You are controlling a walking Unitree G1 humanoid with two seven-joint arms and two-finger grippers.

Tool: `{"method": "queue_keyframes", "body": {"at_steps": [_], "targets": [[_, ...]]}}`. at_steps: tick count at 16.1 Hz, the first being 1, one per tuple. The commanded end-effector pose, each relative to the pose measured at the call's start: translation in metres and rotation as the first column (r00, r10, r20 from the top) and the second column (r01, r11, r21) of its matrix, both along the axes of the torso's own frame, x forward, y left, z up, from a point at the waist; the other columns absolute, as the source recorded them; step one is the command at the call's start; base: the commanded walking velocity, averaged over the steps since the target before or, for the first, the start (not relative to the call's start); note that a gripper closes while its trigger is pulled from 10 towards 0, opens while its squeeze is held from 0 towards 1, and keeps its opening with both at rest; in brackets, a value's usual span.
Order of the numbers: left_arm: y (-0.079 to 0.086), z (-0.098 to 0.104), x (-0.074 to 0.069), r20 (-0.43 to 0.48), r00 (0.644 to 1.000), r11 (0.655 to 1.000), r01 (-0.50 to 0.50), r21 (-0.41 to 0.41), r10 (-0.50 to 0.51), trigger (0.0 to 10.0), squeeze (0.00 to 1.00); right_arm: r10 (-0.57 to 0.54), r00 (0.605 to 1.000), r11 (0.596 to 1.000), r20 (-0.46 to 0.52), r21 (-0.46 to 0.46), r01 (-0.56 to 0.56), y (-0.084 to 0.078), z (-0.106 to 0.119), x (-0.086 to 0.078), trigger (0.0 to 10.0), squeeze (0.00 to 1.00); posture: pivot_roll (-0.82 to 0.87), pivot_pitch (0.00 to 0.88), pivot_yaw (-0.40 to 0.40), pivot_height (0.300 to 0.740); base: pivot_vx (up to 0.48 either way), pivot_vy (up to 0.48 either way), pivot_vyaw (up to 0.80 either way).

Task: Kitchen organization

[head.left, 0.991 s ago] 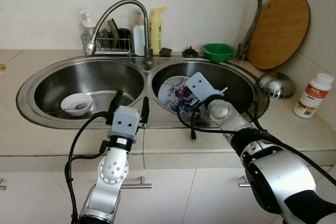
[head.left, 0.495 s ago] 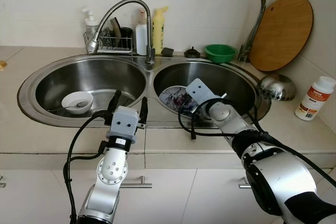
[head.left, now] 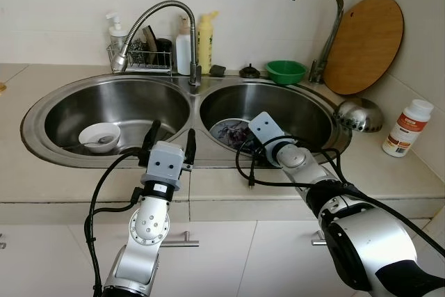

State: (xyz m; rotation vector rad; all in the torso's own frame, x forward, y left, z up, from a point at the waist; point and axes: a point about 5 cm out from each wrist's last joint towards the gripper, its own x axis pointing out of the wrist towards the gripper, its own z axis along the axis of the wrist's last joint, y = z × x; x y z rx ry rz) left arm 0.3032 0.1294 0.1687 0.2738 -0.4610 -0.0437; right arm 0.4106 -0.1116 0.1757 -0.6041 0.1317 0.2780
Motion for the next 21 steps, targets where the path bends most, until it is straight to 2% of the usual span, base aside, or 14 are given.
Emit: {"method": "queue_keyframes", "body": {"at_steps": [1, 4, 6, 8, 9, 12, 15, 16, 18, 19, 20, 21], "targets": [[-0.002, -0.001, -0.001, 0.000, 1.000, 1.000, 0.010, 0.011, -0.010, 10.0, 0.00, -0.011, 1.000, 0.999, -0.005, 0.032, 0.011, -0.001, -0.002, -0.001, 10.0, 1.00, 0.08, 0.000, -0.072, 0.736, 0.000, 0.000, 0.00], [-0.002, -0.002, -0.001, -0.005, 1.000, 1.000, 0.012, 0.014, -0.012, 10.0, 0.00, -0.032, 0.998, 0.990, 0.045, 0.141, 0.026, -0.001, 0.014, 0.004, 10.0, 1.00, 0.07, 0.000, -0.063, 0.736, 0.000, 0.000, 0.00], [-0.004, -0.003, 0.000, -0.010, 1.000, 1.000, 0.019, 0.017, -0.019, 10.0, 0.00, -0.032, 0.999, 0.976, 0.040, 0.215, 0.023, -0.003, 0.021, 0.005, 10.0, 1.00, 0.07, 0.000, -0.060, 0.736, 0.000, 0.000, 0.00], [-0.005, -0.003, 0.000, -0.012, 1.000, 1.000, 0.024, 0.018, -0.023, 10.0, 0.00, -0.025, 0.999, 0.970, 0.032, 0.241, 0.017, -0.004, 0.022, 0.006, 10.0, 1.00, 0.07, 0.000, -0.059, 0.736, 0.000, 0.000, 0.00], [-0.005, -0.003, 0.000, -0.013, 1.000, 0.999, 0.026, 0.019, -0.026, 10.0, 0.00, 0.007, 1.000, 0.954, 0.002, 0.300, -0.007, -0.003, 0.021, 0.005, 10.0, 1.00, 0.07, 0.000, -0.058, 0.736, 0.000, 0.000, 0.00], [-0.004, -0.002, 0.000, -0.011, 1.000, 1.000, 0.025, 0.019, -0.024, 10.0, 0.00, 0.018, 1.000, 0.930, -0.002, 0.367, -0.016, -0.007, 0.024, 0.006, 10.0, 1.00, 0.07, 0.000, -0.060, 0.736, 0.000, 0.000, 0.00], [-0.002, -0.002, -0.001, -0.011, 1.000, 1.000, 0.019, 0.019, -0.019, 10.0, 0.00, -0.015, 0.999, 0.906, 0.043, 0.424, -0.004, -0.014, 0.034, 0.007, 10.0, 1.00, 0.07, 0.000, -0.062, 0.736, 0.000, 0.000, 0.00], [0.000, -0.003, -0.002, -0.016, 1.000, 1.000, 0.012, 0.016, -0.012, 10.0, 0.00, -0.081, 0.991, 0.874, 0.105, 0.485, 0.020, -0.020, 0.043, 0.009, 10.0, 1.00, 0.07, 0.000, -0.064, 0.736, 0.000, 0.000, 0.00], [0.001, -0.004, -0.003, -0.020, 1.000, 1.000, 0.005, 0.007, -0.004, 10.0, 0.00, -0.130, 0.978, 0.849, 0.164, 0.527, 0.025, -0.024, 0.049, 0.008, 10.0, 1.00, 0.08, 0.000, -0.064, 0.736, 0.000, 0.000, 0.00], [0.003, -0.005, -0.003, -0.033, 0.999, 1.000, -0.001, -0.002, 0.001, 10.0, 0.00, -0.143, 0.960, 0.832, 0.240, 0.555, -0.015, -0.022, 0.054, 0.006, 10.0, 0.10, 0.08, 0.000, -0.061, 0.736, 0.000, 0.000, 0.00], [0.003, -0.005, -0.003, -0.037, 0.999, 1.000, -0.002, -0.005, 0.001, 10.0, 0.00, -0.146, 0.951, 0.815, 0.272, 0.579, -0.040, -0.021, 0.056, 0.004, 10.0, 0.00, 0.08, 0.000, -0.061, 0.736, 0.000, 0.000, 0.00], [0.003, -0.004, -0.003, -0.032, 0.999, 1.000, 0.004, -0.004, -0.004, 10.0, 0.00, -0.161, 0.935, 0.784, 0.316, 0.616, -0.073, -0.020, 0.059, 0.001, 10.0, 0.00, 0.08, 0.000, -0.059, 0.736, 0.000, 0.000, 0.00]]}}
